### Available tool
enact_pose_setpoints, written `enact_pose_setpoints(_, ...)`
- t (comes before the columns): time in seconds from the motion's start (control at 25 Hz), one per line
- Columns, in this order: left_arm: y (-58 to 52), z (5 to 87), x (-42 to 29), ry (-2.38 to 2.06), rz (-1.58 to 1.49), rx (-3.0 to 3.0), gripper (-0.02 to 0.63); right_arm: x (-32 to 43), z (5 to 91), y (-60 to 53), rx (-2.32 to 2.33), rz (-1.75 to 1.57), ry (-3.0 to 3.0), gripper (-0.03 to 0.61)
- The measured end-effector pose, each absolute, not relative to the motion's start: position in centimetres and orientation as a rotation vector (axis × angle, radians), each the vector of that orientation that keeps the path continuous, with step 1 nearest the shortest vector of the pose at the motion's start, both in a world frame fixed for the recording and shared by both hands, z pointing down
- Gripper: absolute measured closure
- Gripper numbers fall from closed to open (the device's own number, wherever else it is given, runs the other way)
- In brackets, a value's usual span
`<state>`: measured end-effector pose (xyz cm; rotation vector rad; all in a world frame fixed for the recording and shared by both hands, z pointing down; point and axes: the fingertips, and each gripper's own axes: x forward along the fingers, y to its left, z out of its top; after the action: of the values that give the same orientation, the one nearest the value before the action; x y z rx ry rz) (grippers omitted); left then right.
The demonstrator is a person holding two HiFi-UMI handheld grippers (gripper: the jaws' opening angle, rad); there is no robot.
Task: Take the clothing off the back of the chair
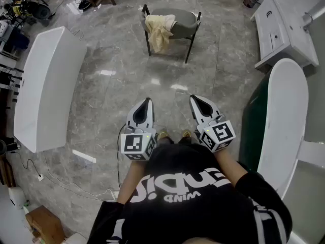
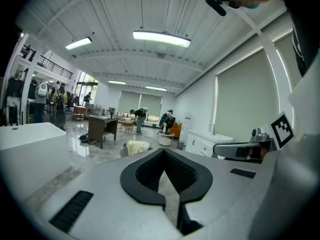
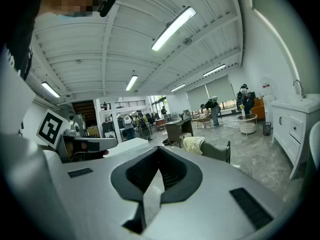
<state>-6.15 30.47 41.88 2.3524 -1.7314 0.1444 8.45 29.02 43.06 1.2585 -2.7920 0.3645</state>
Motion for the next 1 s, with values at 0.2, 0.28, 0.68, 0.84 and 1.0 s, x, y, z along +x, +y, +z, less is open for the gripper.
enact_pose_setpoints(0.2,30.8,42.4,-7.6,-1.688,0.128,2.374,0.600,6.2,43.0,29.3,1.239,0.433,-2.814,0.565)
enact_pose_setpoints(0.28,30.7,42.4,-8.6,-1.677,0.120,2.383,0.600,5.1,43.0,29.5,1.234,0.427,-2.815,0.565)
enact_pose_setpoints(0.68,28.9,42.8,-12.1,-1.611,0.102,2.437,0.600,2.3,43.2,28.2,1.303,0.387,-2.764,0.565)
enact_pose_setpoints(0.84,26.9,43.6,-12.3,-1.588,0.100,2.440,0.600,2.1,43.7,26.5,1.327,0.382,-2.751,0.565)
enact_pose_setpoints(1.0,23.9,44.0,-12.3,-1.578,0.096,2.454,0.600,2.2,44.4,23.6,1.332,0.379,-2.753,0.565)
